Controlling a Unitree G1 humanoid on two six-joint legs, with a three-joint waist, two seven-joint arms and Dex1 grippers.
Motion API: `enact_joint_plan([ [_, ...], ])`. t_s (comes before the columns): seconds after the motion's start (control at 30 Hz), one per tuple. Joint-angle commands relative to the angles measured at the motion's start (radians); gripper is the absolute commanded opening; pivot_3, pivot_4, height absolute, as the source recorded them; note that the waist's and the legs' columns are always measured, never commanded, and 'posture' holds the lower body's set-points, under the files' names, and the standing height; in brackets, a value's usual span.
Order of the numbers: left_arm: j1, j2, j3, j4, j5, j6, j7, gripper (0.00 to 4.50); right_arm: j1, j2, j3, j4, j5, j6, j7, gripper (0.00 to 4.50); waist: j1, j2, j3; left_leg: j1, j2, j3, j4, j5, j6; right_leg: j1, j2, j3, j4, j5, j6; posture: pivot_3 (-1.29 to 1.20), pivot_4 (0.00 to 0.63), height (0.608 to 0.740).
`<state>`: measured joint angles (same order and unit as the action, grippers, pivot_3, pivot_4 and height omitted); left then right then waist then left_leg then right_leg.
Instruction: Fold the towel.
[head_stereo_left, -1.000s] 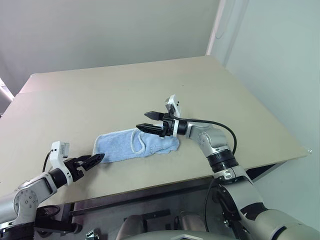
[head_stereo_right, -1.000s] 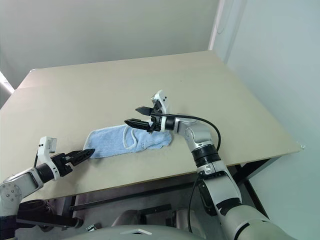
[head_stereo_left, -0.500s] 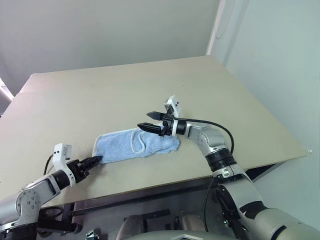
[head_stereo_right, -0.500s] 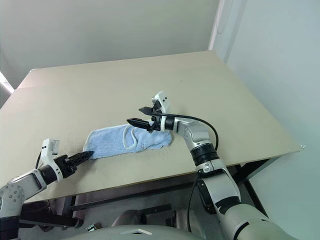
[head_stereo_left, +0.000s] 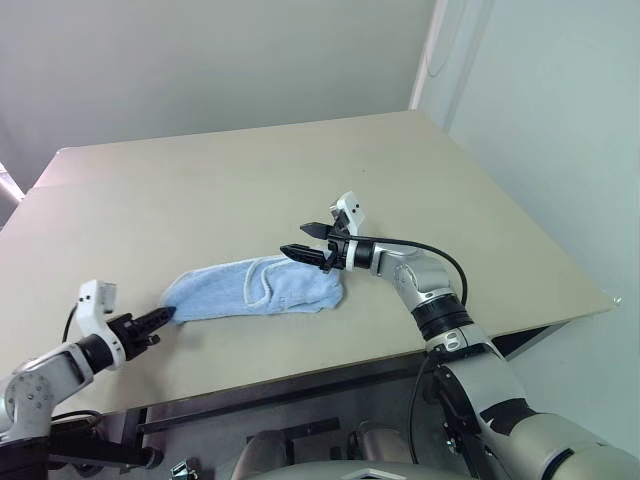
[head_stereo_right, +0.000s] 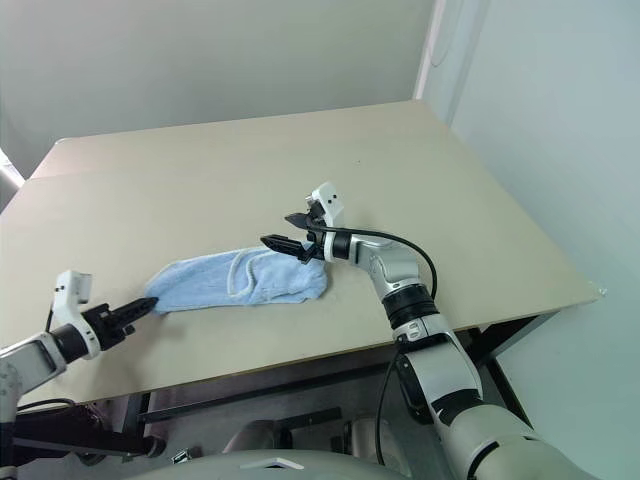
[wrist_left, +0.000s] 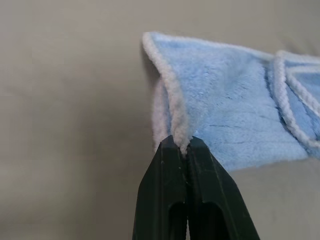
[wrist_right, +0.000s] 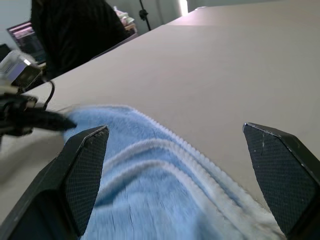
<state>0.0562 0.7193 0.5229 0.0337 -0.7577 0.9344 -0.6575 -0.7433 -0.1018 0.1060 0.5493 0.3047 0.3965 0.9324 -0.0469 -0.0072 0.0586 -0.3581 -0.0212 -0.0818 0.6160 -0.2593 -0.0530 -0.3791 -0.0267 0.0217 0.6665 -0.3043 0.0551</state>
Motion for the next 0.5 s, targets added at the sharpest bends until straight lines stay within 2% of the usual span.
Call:
enact_joint_plan([
  [0.03, -0.025, 0.101, 0.069, 0.038, 0.012, -0.02, -0.049, 0.02, -0.013, -0.018, -0.023, -0.079, 0.041, 0.015, 0.044, 4.5, 0.0, 0.0, 0.0, 0.0, 0.0, 0.0, 0.0, 0.0, 0.0, 0.0, 0.0, 0.0, 0.0, 0.0, 0.0, 0.0, 0.0, 0.74],
  [0.23, -0.081, 0.173, 0.094, -0.062, -0.066, 0.042, -0.094, 0.02, 0.015, -0.051, -0.009, -0.112, 0.037, 0.039, 0.064, 4.5, 0.004, 0.0, 0.0, -0.001, 0.0, 0.0, -0.001, 0.0, 0.0, -0.001, -0.001, 0.0, -0.001, 0.0, 0.0, 0.0, 0.0, 0.74],
  [0.5, -0.156, 0.223, -0.041, -0.224, -0.131, 0.13, -0.172, 0.02, 0.067, -0.104, -0.005, -0.164, 0.02, 0.074, 0.041, 4.5, 0.001, 0.001, 0.001, -0.001, 0.0, 0.001, -0.001, 0.0, 0.0, -0.001, -0.001, 0.001, -0.001, 0.0, 0.0, 0.0, 0.0, 0.74],
])
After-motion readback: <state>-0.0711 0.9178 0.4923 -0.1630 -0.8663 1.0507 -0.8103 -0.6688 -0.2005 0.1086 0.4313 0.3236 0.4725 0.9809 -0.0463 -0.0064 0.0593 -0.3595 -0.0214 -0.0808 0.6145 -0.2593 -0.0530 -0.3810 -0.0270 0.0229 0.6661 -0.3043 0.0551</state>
